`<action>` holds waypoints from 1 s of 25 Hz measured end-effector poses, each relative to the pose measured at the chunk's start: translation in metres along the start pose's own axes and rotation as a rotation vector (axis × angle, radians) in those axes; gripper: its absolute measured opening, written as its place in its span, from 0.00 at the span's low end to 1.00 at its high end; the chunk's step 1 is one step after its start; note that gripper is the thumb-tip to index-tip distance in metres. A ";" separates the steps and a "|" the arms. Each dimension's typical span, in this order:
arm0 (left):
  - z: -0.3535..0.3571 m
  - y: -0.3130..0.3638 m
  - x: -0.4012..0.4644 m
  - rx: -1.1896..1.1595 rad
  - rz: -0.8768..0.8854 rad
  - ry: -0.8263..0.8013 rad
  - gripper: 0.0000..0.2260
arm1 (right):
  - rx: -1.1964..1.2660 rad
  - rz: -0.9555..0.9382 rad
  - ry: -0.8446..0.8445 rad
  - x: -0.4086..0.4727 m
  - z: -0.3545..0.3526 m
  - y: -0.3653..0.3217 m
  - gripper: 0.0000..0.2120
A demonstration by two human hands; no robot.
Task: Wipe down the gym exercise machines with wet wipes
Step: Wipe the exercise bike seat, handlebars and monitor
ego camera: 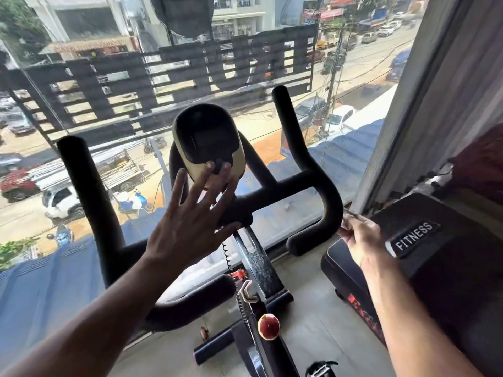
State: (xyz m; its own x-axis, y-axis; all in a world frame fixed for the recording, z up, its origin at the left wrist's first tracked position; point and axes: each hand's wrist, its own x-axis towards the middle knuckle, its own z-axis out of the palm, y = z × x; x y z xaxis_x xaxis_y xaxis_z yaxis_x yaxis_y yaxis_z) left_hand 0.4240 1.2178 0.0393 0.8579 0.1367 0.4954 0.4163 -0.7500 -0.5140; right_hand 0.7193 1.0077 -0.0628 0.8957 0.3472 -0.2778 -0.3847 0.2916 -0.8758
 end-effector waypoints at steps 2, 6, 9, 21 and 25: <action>0.001 0.001 -0.002 -0.032 0.000 -0.006 0.36 | 0.061 0.118 -0.111 0.004 0.011 0.032 0.11; 0.000 0.002 -0.003 -0.042 -0.009 -0.025 0.36 | 0.449 0.105 -0.309 -0.002 0.078 0.051 0.16; 0.003 0.002 -0.004 -0.055 -0.017 -0.008 0.35 | 0.652 0.087 -0.335 0.011 0.111 0.057 0.13; 0.001 0.003 -0.004 -0.043 -0.031 -0.029 0.36 | 0.491 0.170 -0.460 -0.036 0.128 0.063 0.16; 0.000 0.003 -0.004 -0.020 -0.025 -0.052 0.36 | 0.416 0.278 -0.588 -0.071 0.138 0.078 0.11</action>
State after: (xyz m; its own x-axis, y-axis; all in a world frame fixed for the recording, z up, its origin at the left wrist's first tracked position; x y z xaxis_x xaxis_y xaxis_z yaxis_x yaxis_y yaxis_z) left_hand 0.4220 1.2157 0.0359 0.8622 0.1881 0.4704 0.4316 -0.7590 -0.4875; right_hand 0.5951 1.1289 -0.0575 0.5324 0.8395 -0.1087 -0.7347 0.3944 -0.5520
